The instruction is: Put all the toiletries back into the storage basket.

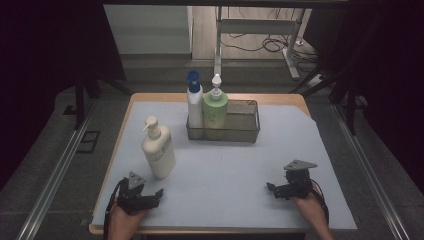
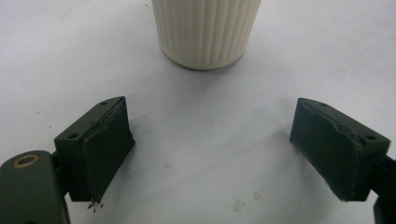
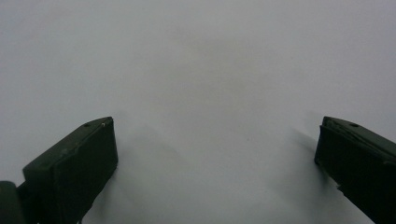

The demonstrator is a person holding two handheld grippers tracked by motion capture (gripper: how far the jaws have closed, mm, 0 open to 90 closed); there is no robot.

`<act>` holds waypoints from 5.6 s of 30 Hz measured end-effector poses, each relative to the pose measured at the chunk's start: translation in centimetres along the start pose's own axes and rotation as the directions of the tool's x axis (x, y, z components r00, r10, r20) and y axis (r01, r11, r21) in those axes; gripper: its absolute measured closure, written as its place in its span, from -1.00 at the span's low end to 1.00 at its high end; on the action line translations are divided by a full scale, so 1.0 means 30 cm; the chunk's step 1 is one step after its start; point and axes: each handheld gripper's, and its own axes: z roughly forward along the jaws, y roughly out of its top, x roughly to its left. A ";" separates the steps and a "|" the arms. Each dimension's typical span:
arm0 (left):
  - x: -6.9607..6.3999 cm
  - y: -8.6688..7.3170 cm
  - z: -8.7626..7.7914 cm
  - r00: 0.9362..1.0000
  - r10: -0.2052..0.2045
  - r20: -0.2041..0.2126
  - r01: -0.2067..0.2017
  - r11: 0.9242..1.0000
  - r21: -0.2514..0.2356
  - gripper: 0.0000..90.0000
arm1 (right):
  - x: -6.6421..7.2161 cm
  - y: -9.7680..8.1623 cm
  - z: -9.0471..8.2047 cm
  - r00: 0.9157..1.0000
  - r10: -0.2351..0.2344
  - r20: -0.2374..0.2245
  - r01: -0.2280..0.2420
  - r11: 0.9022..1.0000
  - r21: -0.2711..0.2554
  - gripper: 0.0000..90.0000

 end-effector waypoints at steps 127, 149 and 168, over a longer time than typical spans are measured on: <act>-0.200 0.266 0.232 0.949 0.182 0.258 -0.184 0.983 -0.019 0.98 | 0.001 -0.003 0.000 1.000 0.001 0.001 -0.001 1.000 -0.005 -1.00; -0.286 0.291 0.259 0.926 0.232 0.298 -0.234 0.972 -0.029 0.95 | 0.002 -0.001 0.001 1.000 0.000 0.002 0.000 1.000 0.000 -1.00; -0.266 0.272 0.229 0.937 0.229 0.262 -0.228 0.973 -0.037 0.40 | 0.001 0.001 0.000 1.000 0.000 0.002 0.000 1.000 0.004 -1.00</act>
